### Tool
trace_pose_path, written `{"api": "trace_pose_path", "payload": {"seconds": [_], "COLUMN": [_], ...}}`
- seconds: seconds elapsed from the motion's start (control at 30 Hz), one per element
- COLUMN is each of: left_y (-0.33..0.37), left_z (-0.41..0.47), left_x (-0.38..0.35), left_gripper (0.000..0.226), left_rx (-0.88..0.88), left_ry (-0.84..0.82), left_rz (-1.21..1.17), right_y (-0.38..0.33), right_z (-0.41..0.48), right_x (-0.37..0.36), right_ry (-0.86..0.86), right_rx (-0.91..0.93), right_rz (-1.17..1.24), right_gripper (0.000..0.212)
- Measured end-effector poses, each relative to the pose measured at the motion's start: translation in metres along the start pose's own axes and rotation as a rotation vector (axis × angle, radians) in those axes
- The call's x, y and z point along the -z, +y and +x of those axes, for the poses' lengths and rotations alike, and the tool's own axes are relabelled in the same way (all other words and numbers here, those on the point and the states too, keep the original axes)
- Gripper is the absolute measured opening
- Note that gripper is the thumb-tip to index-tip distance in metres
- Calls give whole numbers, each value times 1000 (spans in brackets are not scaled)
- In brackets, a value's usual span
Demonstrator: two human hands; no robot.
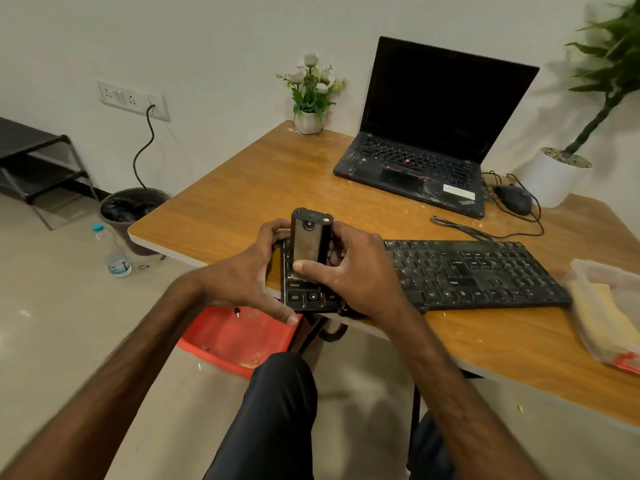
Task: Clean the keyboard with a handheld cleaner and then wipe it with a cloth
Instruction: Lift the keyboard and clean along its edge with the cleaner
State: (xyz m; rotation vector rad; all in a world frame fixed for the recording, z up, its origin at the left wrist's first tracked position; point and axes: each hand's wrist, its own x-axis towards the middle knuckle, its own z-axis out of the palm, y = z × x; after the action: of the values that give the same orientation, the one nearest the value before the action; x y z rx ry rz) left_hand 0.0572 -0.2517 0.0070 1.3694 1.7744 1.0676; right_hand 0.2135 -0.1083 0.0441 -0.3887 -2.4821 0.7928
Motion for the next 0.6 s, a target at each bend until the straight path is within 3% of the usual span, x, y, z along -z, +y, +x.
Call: {"api": "trace_pose_path", "payload": {"seconds": [0.13,0.23,0.43,0.6], "left_y": [-1,1,-2,-1], "left_z": [2,1,2,1], "left_x": [-2,-3,-2,-3], "left_gripper": [123,130,124,125], "left_rx": [-19,-5,-16,-33], "left_ry": [-15,15,-20,25], "left_rz": [60,24,105,54], "right_y": [-9,-1,-4,1], "right_z": [-5,6,-7,2], "right_x": [-10,-7,-11,0], "right_ry": [-67,-5,-73,17], "right_rx": [113,91,183,131], "right_rz": [26,-150,-55,-150], "right_gripper": [43,48,48,45]}}
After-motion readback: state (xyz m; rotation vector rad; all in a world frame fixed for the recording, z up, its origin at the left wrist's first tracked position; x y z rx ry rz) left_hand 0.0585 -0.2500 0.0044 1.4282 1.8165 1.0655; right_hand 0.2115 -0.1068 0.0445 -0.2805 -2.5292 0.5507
